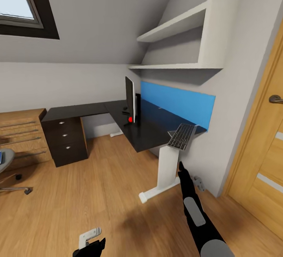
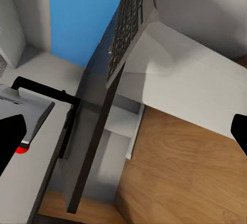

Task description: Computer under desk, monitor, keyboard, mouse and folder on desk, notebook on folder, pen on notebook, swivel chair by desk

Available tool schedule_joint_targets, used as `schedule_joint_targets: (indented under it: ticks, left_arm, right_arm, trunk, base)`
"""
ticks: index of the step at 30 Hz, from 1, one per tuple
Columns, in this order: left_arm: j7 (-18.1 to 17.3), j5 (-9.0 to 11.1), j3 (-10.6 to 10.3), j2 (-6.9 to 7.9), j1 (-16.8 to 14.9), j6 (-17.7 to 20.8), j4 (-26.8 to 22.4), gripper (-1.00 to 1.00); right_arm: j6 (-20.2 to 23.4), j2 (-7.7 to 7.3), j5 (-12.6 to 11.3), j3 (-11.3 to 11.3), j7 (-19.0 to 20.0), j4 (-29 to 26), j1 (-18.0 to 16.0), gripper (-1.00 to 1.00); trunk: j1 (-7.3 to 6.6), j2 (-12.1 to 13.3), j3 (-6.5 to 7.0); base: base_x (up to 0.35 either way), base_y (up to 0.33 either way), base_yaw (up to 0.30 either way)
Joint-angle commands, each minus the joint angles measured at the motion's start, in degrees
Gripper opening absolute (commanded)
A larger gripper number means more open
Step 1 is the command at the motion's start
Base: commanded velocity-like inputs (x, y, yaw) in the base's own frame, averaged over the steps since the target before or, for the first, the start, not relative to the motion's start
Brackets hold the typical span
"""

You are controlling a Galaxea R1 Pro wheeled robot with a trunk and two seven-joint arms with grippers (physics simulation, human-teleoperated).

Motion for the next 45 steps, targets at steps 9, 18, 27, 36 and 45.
schedule_joint_targets:
  ticks: [9, 18, 27, 36, 45]
  left_arm:
    - [0.5, 0.6, -0.2, 0.08, 0.0, 0.2, -0.1, 1.00]
    - [0.5, 0.6, -0.3, 0.07, 0.0, 0.2, -0.1, 1.00]
    - [0.5, 0.6, -0.3, 0.07, 0.0, 0.2, -0.1, 1.00]
    - [0.5, 0.5, -0.4, 0.07, 0.0, 0.2, 0.0, 1.00]
    - [0.5, 0.3, -0.5, 0.07, 0.0, -0.1, 1.1, 1.00]
  right_arm:
    - [0.1, 0.14, -0.6, 0.0, 9.4, 0.0, 0.0, 1.00]
    - [0.1, 0.13, -0.6, -0.1, 12.9, 0.0, 0.0, 1.00]
    - [0.0, 0.08, -0.6, -0.4, 12.9, 0.2, 0.0, 1.00]
    - [0.0, -0.07, -1.1, -0.9, 12.7, 0.3, 0.0, 1.00]
    - [0.0, -0.39, -1.3, -0.8, 12.1, 0.5, 0.0, 1.00]
  trunk:
    - [1.98, -3.7, -1.68]
    - [1.98, -3.7, -1.68]
    - [1.98, -3.7, -1.68]
    - [1.98, -3.7, -1.68]
    - [1.98, -3.7, -1.68]
  base:
    - [0.000, 0.000, 0.000]
    - [0.000, 0.000, 0.000]
    - [0.000, 0.000, 0.000]
    - [0.000, 0.000, 0.000]
    - [0.079, 0.000, 0.000]
